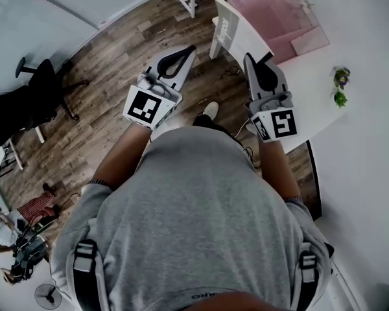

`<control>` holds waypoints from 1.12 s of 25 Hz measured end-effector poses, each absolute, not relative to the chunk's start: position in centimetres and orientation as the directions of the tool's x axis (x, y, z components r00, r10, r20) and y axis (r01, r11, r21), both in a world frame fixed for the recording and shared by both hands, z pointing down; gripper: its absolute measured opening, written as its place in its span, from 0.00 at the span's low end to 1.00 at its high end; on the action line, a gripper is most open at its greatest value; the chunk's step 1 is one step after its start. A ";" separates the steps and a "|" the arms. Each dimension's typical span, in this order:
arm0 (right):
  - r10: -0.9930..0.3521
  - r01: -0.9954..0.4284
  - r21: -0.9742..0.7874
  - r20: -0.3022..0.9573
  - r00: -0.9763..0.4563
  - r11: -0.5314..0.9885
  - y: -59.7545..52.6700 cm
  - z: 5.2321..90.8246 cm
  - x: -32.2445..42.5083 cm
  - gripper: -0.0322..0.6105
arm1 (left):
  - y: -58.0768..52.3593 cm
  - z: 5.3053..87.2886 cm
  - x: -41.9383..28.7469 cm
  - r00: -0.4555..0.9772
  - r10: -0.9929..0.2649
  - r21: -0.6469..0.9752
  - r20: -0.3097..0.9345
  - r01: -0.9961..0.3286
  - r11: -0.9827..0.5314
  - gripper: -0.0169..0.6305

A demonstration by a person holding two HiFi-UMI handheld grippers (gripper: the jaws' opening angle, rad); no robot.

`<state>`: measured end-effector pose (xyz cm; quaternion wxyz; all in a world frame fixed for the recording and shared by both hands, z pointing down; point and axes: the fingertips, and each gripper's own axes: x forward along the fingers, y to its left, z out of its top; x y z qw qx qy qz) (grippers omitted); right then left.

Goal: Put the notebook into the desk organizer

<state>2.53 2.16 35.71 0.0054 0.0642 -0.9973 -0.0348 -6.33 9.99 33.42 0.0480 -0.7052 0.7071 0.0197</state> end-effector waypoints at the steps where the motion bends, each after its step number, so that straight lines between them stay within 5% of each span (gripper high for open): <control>1: -0.133 -0.132 0.070 0.003 -0.991 0.989 1.4 35.6 2.4 0.08 | 9.2 33.1 -6.4 0.006 -0.994 -0.043 -0.106 -0.999 -0.001 0.05; 18: -0.253 -0.254 0.050 -0.021 -0.967 0.966 -10.5 35.0 3.6 0.08 | -4.3 32.4 -5.5 0.143 -0.984 -0.072 -0.110 -0.988 -0.136 0.05; 28: -0.437 -0.436 0.058 -0.007 -0.900 0.898 -15.5 35.3 3.3 0.08 | -11.3 32.6 -6.9 0.340 -0.931 -0.067 -0.131 -0.940 -0.334 0.05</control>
